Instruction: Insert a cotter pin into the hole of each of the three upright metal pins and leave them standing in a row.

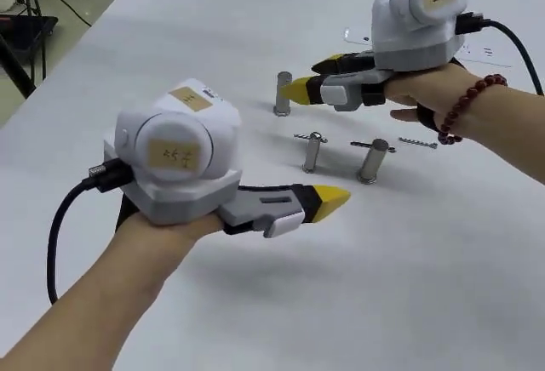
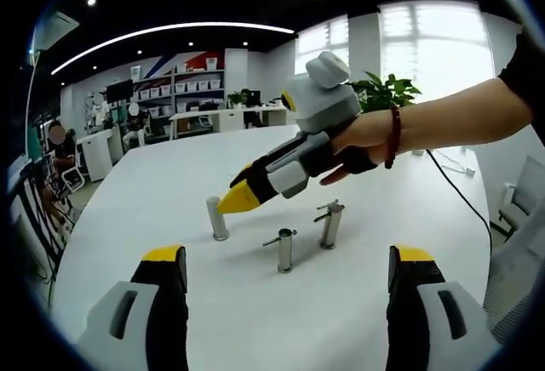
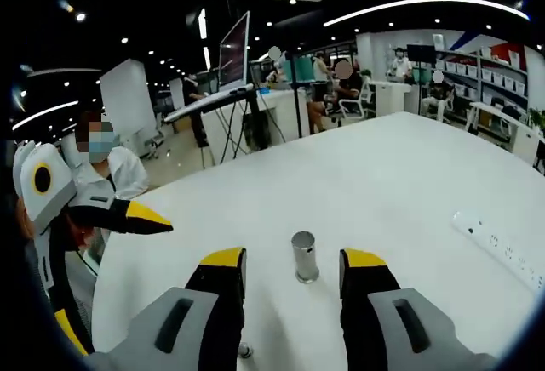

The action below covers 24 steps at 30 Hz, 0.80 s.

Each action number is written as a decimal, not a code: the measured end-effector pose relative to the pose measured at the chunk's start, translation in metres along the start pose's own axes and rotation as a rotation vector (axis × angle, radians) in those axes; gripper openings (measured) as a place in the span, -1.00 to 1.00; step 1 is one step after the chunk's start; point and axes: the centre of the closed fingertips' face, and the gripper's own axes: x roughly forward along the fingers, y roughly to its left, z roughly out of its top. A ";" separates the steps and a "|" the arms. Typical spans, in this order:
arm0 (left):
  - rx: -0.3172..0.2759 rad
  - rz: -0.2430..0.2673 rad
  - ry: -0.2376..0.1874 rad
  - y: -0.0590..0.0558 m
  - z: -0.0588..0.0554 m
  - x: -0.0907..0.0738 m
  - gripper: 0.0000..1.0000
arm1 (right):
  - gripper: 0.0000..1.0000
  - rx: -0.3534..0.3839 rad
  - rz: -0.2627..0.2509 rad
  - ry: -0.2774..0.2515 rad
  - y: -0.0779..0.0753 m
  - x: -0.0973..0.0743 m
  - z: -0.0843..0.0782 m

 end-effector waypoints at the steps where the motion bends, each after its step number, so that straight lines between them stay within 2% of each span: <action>1: -0.001 0.002 0.000 0.001 0.000 0.000 0.95 | -0.24 -0.006 -0.003 0.006 -0.002 0.005 -0.002; 12: -0.007 0.011 0.006 0.005 -0.002 0.000 0.92 | -0.45 -0.008 -0.010 0.038 -0.019 0.032 -0.010; 14: -0.011 0.012 0.006 0.005 -0.002 0.000 0.91 | -0.50 -0.014 -0.009 0.041 -0.016 0.034 -0.011; 24: -0.012 0.020 0.016 0.007 -0.004 0.000 0.87 | -0.77 -0.055 -0.012 0.065 -0.019 0.040 -0.015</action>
